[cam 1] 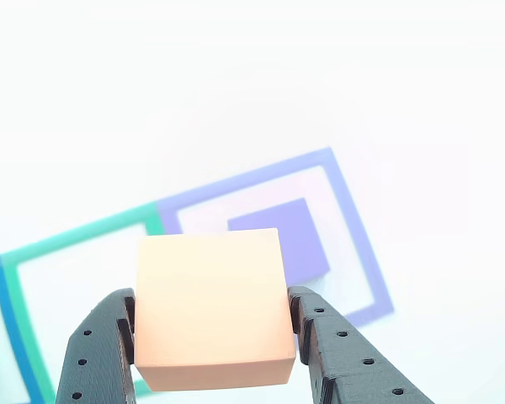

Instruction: Tower of hanoi

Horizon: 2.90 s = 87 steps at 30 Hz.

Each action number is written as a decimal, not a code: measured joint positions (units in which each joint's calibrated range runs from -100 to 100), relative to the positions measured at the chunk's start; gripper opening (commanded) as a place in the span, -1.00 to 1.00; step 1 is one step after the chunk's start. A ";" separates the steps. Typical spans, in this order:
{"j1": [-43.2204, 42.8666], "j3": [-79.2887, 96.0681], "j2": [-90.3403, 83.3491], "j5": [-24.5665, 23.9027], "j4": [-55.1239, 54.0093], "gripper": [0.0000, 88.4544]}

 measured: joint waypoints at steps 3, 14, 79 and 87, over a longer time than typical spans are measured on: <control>-1.39 -9.83 -1.18 0.00 12.44 -0.75; -4.18 -27.76 -3.80 0.00 33.07 -0.76; -16.54 61.62 34.78 0.00 -111.48 -0.75; -16.95 61.53 36.89 0.00 -113.24 -0.63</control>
